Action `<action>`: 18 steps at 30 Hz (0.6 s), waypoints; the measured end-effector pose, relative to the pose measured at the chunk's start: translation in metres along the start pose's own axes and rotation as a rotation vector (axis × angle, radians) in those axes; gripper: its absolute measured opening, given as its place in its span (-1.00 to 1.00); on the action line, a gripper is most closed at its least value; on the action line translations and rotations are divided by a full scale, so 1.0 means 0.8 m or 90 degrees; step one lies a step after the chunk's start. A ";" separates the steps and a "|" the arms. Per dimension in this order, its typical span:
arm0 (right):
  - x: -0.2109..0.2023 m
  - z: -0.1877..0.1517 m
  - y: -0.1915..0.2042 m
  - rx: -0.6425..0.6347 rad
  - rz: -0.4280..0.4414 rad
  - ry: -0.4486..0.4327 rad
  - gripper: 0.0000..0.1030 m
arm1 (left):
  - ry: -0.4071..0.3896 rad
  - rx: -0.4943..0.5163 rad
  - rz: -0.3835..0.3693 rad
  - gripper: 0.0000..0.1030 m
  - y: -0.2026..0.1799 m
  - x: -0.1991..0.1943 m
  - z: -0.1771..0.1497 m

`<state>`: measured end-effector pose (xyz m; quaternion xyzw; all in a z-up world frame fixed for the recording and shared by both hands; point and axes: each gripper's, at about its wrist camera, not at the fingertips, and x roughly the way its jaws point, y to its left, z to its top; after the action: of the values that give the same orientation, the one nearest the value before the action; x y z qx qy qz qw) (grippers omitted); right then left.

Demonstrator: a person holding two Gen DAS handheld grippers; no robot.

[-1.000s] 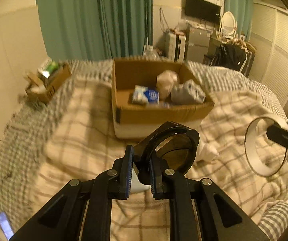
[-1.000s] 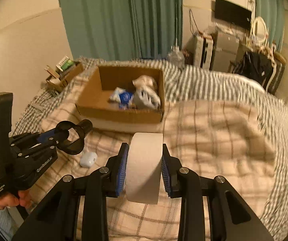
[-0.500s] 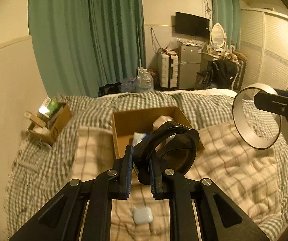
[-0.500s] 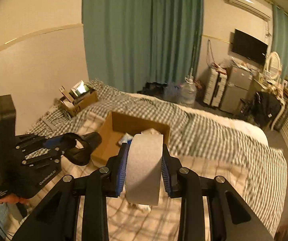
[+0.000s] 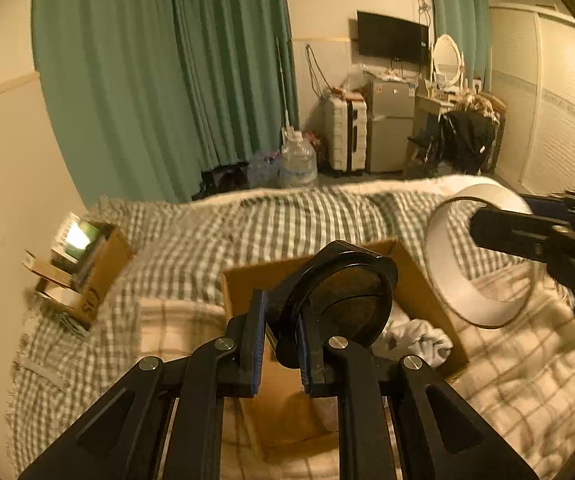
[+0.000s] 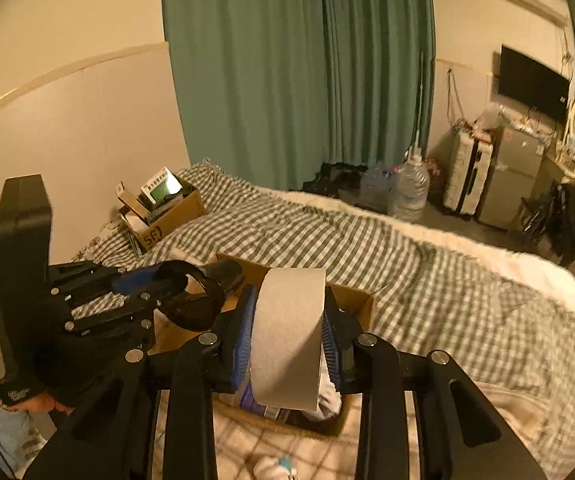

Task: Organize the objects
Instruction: 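Carry the white band and black holder into the box and release both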

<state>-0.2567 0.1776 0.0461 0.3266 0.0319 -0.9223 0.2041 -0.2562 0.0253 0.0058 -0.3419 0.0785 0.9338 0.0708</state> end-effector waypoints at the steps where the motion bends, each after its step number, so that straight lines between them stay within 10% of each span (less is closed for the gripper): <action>1: 0.015 -0.004 -0.004 0.004 0.002 0.007 -0.42 | 0.011 -0.001 -0.005 -0.73 -0.001 0.013 -0.004; 11: 0.092 -0.040 -0.025 0.036 0.006 0.030 -0.34 | 0.082 0.018 -0.042 -0.62 -0.021 0.079 -0.035; 13: 0.086 -0.039 -0.028 0.040 0.001 0.031 0.06 | 0.103 0.028 -0.046 -0.28 -0.024 0.079 -0.036; 15: 0.075 -0.034 -0.030 0.037 -0.018 0.026 0.33 | 0.111 0.030 -0.023 0.62 -0.025 0.074 -0.037; 18: 0.051 -0.027 -0.025 0.024 -0.042 0.039 0.34 | 0.094 0.038 -0.018 0.71 -0.027 0.050 -0.034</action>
<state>-0.2800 0.1854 0.0026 0.3576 0.0312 -0.9184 0.1664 -0.2654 0.0446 -0.0425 -0.4085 0.1067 0.9022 0.0882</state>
